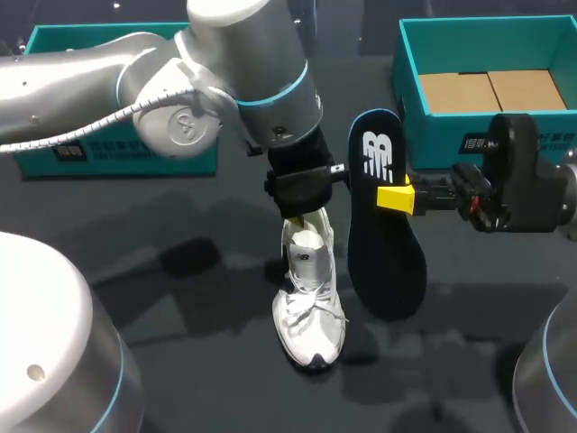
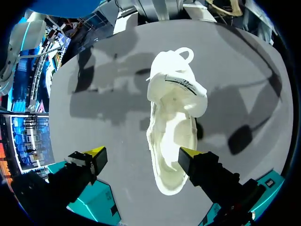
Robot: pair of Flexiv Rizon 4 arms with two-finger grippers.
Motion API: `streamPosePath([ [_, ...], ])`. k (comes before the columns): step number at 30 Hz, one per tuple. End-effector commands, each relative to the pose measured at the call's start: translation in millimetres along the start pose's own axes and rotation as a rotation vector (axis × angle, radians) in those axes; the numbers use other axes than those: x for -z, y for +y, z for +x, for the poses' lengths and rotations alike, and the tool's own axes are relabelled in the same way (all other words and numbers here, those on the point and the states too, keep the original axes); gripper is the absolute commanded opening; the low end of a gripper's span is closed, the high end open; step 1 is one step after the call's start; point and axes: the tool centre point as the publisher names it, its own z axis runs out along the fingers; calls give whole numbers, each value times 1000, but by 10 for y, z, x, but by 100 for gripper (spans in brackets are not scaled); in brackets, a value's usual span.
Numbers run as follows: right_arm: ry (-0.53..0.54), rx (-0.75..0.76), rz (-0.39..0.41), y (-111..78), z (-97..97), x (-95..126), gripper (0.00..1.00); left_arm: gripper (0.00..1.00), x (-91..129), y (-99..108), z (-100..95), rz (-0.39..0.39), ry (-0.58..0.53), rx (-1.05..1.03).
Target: Take the shoe out of the shoebox, open the shoe tongue, remove and reinsert the insole, then place the shoe into the shoebox
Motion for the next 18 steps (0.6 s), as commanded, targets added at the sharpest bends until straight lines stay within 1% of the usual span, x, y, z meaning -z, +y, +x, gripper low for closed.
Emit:
streamPosePath([
  [1,-2,-1,1,-9,0,-12,0,100,-8,-10,29,-1,-14,-1],
  [3,-2,-1,1,-9,0,-12,0,100,-8,-10,29,-1,-14,-1],
  [5,-2,-1,1,-9,0,-12,0,100,18,57,64,5,-77,14],
  [7,-2,-1,1,-9,0,-12,0,100,39,102,82,-25,-117,14],
  [8,-2,-1,1,-9,0,-12,0,100,54,114,92,-16,-137,25],
  [10,-2,-1,1,-9,0,-12,0,100,92,156,94,-46,-168,24],
  [11,-2,-1,1,-9,0,-12,0,100,128,179,85,-39,-199,25],
  [13,-2,-1,1,-9,0,-12,0,100,201,181,72,-68,-246,13],
  [15,-2,-1,1,-9,0,-12,0,100,281,201,57,-58,-304,7],
  [16,-2,-1,1,-9,0,-12,0,100,328,203,52,-77,-326,-4],
  [18,-2,-1,1,-9,0,-12,0,100,430,208,56,-83,-377,-10],
])
